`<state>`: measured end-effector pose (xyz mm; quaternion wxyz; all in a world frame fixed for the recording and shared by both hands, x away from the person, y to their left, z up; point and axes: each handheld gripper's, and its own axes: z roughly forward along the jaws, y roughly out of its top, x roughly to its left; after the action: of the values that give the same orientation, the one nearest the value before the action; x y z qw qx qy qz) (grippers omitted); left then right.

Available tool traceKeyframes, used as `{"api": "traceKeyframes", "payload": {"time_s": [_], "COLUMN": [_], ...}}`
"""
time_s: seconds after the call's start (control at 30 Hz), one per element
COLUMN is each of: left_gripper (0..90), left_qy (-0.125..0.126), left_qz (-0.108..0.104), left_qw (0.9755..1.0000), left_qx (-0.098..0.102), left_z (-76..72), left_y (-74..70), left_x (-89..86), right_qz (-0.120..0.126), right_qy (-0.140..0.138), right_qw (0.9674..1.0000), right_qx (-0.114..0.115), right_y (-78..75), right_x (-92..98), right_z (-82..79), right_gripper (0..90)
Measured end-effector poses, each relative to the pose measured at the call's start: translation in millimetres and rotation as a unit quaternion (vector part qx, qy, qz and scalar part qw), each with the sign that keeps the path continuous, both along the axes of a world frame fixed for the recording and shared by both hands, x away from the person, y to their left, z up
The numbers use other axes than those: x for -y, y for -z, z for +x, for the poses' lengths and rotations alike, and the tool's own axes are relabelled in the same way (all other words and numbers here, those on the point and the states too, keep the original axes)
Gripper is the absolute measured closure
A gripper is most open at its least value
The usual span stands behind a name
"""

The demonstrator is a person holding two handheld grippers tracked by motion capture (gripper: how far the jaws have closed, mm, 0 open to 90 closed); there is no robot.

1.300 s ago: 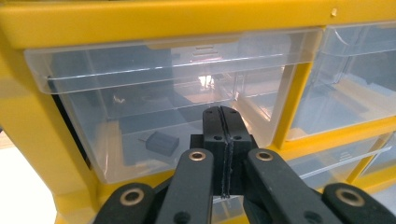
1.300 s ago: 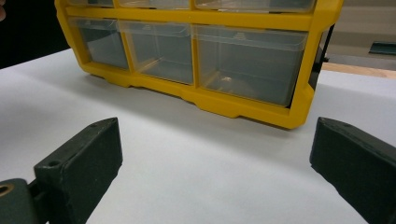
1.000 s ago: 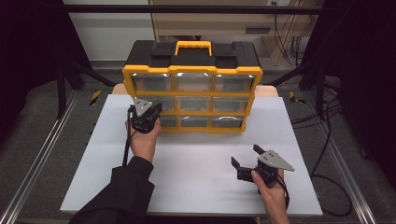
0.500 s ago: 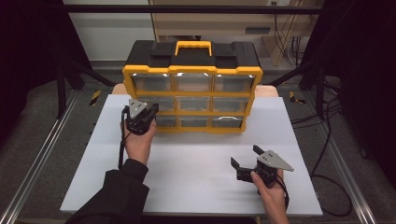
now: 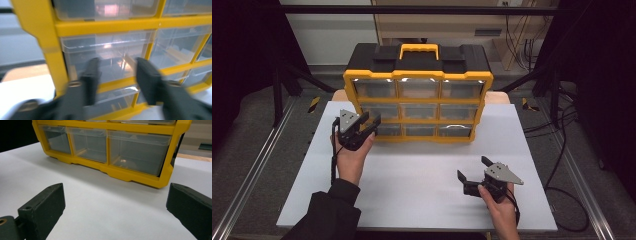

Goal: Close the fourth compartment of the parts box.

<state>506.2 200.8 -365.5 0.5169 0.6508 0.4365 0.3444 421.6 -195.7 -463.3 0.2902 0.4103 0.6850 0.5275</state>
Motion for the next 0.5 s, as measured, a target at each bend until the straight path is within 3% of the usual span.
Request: {"api": "traceKeyframes", "payload": {"time_s": [0.1,0.17,0.23,0.33,0.5], "left_gripper": [25.8,16.1,8.9,3.6,2.4], "left_qy": [0.008,0.012,0.018,0.020,0.026], "left_qz": [0.005,-0.004,-0.001,-0.007,-0.016], "left_qw": [0.9997,0.9998,0.9996,0.9995,0.9994], "left_qx": [0.023,0.016,0.023,0.023,0.015], "left_z": [-9.1,-12.8,-11.7,-10.8,-9.1], "left_y": [-2.6,-5.2,-8.4,-11.8,-14.0], "left_x": [-3.2,-5.5,-9.4,-13.4,-15.8], "right_qz": [0.002,0.003,0.002,0.003,0.002], "right_qy": [0.001,0.003,0.003,0.004,0.003], "right_qw": [1.0000,1.0000,1.0000,1.0000,1.0000], "right_qx": [-0.001,-0.002,0.000,-0.001,-0.001], "right_y": [-0.1,-0.1,0.0,0.2,0.3], "right_x": [0.8,1.4,2.2,2.4,2.1], "right_z": [0.0,0.4,0.6,0.3,0.4], "right_gripper": [2.3,2.3,2.3,2.2,2.3]}}
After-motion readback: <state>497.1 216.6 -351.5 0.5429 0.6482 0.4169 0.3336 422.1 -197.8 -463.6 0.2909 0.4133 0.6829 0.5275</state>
